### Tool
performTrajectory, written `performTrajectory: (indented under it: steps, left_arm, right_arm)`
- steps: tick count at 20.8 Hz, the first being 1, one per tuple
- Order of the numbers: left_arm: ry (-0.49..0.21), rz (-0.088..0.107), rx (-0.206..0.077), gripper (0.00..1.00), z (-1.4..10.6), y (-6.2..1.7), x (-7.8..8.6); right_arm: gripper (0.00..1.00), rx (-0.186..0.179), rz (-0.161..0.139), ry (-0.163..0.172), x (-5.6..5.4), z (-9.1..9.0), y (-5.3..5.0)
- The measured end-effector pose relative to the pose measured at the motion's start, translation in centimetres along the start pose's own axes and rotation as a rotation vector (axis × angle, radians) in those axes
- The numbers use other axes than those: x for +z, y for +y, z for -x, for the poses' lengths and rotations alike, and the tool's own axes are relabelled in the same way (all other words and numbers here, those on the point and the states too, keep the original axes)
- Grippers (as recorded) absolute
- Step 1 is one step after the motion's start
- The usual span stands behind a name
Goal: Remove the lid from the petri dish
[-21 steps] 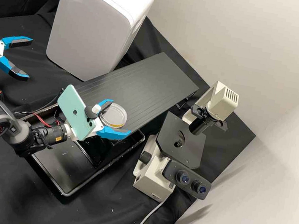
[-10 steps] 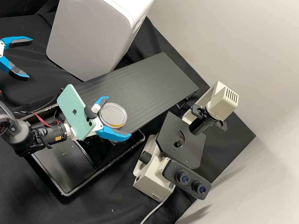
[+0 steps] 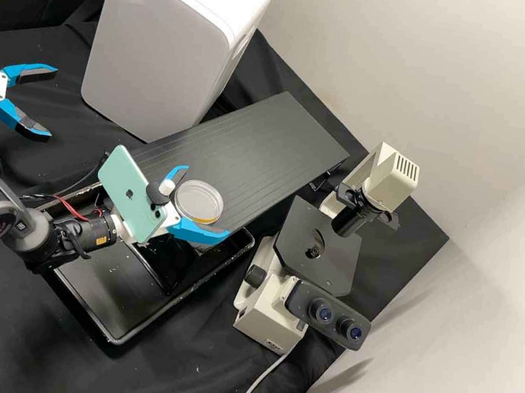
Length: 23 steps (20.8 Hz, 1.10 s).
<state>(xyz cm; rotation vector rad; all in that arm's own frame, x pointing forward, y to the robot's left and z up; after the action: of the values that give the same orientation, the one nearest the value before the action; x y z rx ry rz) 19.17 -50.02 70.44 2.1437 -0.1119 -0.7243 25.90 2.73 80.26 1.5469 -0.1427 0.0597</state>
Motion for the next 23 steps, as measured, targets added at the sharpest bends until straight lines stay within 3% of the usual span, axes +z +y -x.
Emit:
performTrajectory:
  steps: [6,11,20,21,23]
  left_arm:
    - [0.000,0.000,0.000,1.00,0.00,0.00,0.00]
    - [0.000,0.000,0.000,1.00,0.00,0.00,0.00]
    - [-0.004,-0.008,-0.001,1.00,0.00,-0.02,0.11]
    - [-0.005,-0.008,-0.001,1.00,0.00,-0.02,0.12]
    - [-0.007,-0.018,-0.001,1.00,-0.01,-0.03,0.20]
  right_arm:
    - [1.00,-0.006,-0.001,0.014,-0.40,-0.17,-0.25]
    - [1.00,-0.020,0.028,0.016,-0.45,-0.47,-0.74]
    - [1.00,-0.020,0.028,0.016,-0.45,-0.47,-0.74]
    - [0.00,-0.020,0.028,0.016,-0.45,-0.47,-0.74]
    - [0.00,-0.027,0.030,0.010,-0.31,-0.52,-0.92]
